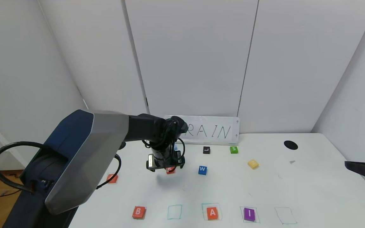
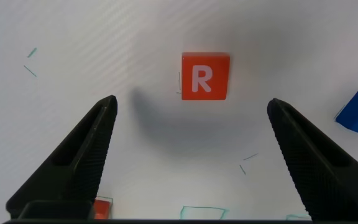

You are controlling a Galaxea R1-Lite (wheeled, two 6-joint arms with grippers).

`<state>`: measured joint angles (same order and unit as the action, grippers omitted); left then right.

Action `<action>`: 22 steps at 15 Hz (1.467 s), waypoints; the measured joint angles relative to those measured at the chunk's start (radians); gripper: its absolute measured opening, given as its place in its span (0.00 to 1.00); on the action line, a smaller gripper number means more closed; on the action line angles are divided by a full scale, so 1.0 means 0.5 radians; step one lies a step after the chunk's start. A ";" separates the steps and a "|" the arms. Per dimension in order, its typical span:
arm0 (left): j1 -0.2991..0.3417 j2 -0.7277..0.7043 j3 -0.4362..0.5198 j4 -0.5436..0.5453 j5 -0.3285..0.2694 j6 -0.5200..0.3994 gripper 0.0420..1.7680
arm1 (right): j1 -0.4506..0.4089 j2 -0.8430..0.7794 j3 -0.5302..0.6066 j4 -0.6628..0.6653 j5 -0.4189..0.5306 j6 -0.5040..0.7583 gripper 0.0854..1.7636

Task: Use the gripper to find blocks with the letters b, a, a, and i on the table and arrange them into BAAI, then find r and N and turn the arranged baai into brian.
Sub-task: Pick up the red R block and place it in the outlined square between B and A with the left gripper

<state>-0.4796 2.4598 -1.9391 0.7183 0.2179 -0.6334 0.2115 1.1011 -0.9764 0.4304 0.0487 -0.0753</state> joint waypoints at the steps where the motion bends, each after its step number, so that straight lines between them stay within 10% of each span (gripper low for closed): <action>1: -0.002 0.008 0.000 -0.011 0.002 -0.002 0.97 | 0.000 0.001 0.001 0.001 0.000 0.001 0.97; 14: -0.008 0.068 0.028 -0.123 0.020 -0.068 0.95 | 0.014 0.001 0.007 0.001 0.000 0.000 0.97; 22: -0.004 0.069 0.025 -0.201 0.019 -0.067 0.25 | 0.025 0.007 0.015 0.001 -0.002 0.001 0.97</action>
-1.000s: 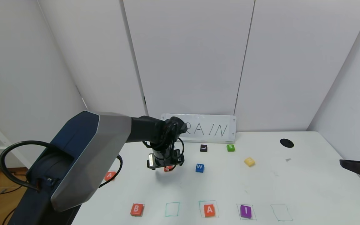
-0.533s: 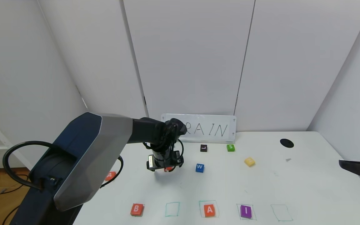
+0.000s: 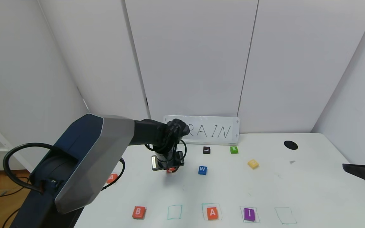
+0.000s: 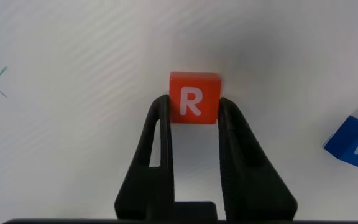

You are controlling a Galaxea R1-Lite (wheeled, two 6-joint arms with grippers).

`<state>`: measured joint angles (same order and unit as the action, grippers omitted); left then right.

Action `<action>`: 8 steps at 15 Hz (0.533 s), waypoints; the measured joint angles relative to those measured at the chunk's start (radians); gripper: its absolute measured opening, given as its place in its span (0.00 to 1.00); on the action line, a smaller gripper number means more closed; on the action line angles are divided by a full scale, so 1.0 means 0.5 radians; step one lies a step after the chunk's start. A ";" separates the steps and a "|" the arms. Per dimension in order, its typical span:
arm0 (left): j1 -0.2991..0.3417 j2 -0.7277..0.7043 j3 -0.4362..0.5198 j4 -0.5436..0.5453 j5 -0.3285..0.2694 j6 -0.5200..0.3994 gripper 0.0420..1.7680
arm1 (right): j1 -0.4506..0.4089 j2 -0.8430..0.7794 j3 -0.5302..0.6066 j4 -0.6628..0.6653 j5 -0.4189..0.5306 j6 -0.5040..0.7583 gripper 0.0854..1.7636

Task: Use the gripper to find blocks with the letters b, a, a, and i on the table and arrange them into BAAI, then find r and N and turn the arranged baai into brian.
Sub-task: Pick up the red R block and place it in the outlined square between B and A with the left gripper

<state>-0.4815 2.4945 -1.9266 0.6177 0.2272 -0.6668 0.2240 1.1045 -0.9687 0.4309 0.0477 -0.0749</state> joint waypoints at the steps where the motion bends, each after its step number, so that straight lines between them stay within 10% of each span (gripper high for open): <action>1: 0.000 0.000 0.000 -0.012 -0.001 0.000 0.25 | 0.007 0.000 0.002 0.000 -0.006 0.000 0.97; 8: -0.001 -0.004 0.010 0.004 -0.004 0.000 0.25 | 0.059 0.005 0.021 -0.009 -0.059 0.001 0.97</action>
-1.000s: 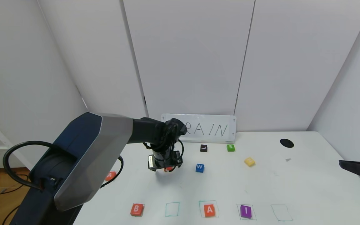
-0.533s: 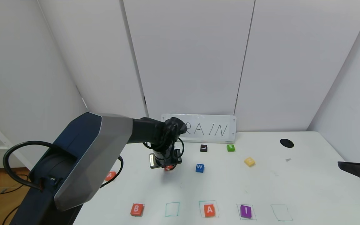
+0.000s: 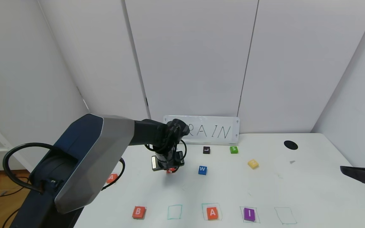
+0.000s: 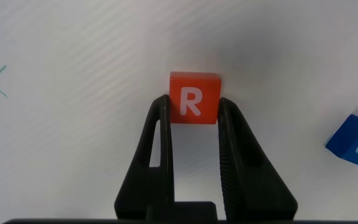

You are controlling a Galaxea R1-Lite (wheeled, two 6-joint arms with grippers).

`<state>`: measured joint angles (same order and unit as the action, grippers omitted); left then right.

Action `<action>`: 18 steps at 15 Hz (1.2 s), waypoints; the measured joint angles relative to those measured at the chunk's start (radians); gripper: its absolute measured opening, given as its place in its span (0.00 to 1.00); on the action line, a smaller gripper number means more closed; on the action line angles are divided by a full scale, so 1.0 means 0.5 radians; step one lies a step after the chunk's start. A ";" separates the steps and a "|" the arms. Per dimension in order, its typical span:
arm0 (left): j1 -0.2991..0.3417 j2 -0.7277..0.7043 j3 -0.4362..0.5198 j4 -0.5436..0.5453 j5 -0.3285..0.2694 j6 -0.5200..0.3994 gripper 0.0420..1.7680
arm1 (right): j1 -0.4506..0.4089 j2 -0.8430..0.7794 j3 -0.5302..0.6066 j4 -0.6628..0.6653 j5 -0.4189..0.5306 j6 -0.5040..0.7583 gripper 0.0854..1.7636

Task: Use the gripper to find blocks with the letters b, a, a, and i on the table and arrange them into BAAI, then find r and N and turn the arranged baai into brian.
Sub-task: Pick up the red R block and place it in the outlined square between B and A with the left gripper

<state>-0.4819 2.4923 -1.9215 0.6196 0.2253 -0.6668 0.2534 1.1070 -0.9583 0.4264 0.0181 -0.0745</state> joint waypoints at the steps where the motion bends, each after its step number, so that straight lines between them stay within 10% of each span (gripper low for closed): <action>1: -0.001 -0.008 0.001 0.014 -0.002 0.002 0.25 | 0.001 0.000 0.001 0.000 0.000 -0.001 0.97; 18: -0.186 -0.700 0.815 -0.093 -0.025 0.098 0.25 | 0.123 -0.010 0.032 0.000 -0.098 0.000 0.97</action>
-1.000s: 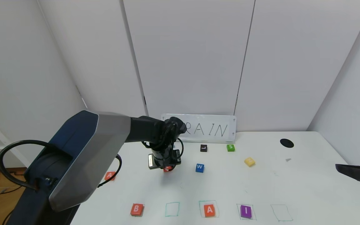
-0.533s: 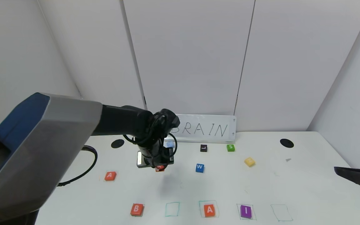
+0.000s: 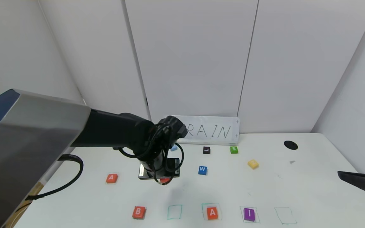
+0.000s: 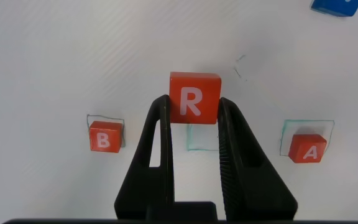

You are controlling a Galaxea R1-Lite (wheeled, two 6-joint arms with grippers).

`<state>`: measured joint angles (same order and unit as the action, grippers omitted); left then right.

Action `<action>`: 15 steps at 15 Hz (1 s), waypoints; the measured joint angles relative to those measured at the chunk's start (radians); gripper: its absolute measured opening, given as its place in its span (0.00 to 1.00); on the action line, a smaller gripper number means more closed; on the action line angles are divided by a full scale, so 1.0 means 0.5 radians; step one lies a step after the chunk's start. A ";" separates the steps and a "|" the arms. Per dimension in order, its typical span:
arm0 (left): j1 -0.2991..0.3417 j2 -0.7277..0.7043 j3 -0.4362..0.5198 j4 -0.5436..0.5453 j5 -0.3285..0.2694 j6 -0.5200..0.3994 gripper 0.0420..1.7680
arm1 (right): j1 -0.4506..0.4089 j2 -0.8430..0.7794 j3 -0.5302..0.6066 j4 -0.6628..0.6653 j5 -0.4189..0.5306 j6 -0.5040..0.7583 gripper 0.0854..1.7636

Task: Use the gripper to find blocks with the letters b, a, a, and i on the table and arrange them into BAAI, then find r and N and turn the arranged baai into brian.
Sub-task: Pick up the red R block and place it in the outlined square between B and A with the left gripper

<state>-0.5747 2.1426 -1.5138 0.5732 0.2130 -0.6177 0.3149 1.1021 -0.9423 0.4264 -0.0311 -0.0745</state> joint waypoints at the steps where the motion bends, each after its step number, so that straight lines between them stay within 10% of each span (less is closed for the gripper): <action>1: -0.012 -0.012 0.015 -0.002 0.000 0.000 0.25 | 0.000 0.000 0.001 0.000 0.000 -0.001 0.97; 15: -0.166 0.007 0.456 -0.400 -0.002 -0.162 0.25 | 0.028 0.011 0.023 -0.003 -0.002 -0.001 0.97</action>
<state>-0.6574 2.1462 -1.2857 0.3730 0.2121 -0.6987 0.3289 1.1074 -0.9309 0.4251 -0.0319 -0.0749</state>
